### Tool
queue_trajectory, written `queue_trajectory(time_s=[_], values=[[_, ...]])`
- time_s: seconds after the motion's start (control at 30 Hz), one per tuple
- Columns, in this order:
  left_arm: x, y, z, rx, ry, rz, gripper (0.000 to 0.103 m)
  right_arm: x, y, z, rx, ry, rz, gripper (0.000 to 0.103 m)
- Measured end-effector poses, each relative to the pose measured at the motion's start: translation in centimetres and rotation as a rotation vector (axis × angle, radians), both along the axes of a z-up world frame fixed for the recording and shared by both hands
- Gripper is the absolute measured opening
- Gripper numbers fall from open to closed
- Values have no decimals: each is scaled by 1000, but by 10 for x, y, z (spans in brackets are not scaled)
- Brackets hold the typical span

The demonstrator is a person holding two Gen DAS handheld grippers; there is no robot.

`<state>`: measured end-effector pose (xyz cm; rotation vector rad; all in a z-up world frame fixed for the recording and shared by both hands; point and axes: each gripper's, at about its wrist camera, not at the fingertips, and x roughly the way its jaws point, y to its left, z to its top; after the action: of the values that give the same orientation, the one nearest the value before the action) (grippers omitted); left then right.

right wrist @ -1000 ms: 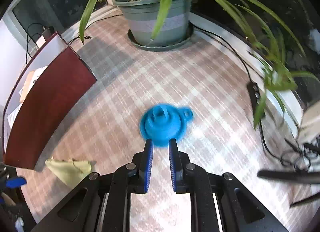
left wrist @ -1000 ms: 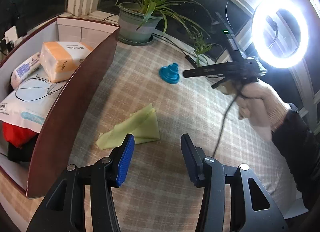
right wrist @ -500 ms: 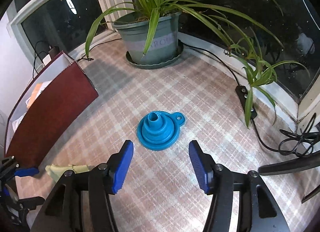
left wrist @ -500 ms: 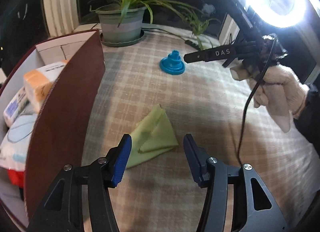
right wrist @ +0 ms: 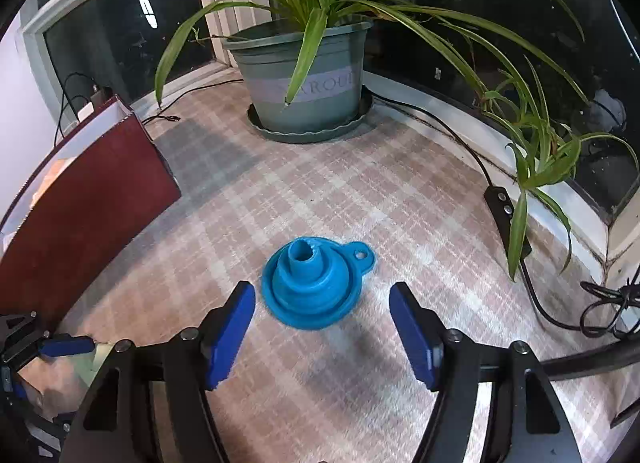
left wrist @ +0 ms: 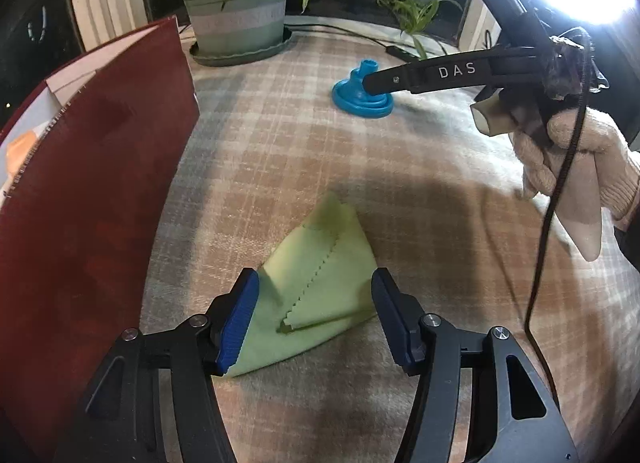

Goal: Organize soft objects
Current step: 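Close the right tool on the funnel while the left tool closes on the yellow-green cloth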

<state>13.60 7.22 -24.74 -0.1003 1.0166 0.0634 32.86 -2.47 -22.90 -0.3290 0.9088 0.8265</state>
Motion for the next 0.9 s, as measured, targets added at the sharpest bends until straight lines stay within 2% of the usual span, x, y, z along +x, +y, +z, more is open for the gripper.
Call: queue_trajectory(time_s=[0.2,0.33,0.5,0.63,0.67,0.73,0.77,0.9], values=[[2,1,-4,16,-30,7,71,4,12,-7,-11,-29,3,70],[1,1,-5,23,-46,12,73,6,24,-16,-51,-45,14,70],[1,0,-5,22,-58,24,72,9,28,-20,-44,-67,7,70],[-1,2,-5,20,-71,41,61,10,27,-22,-43,-73,1,69],[-1,3,-5,20,-72,47,59,10,27,-22,-44,-76,0,65],[-3,5,-3,13,-77,59,42,10,27,-23,-45,-83,0,58],[-3,5,-3,10,-78,65,39,9,27,-22,-42,-80,2,53],[-3,3,-3,-14,-79,57,15,7,27,-23,-25,-55,21,47]])
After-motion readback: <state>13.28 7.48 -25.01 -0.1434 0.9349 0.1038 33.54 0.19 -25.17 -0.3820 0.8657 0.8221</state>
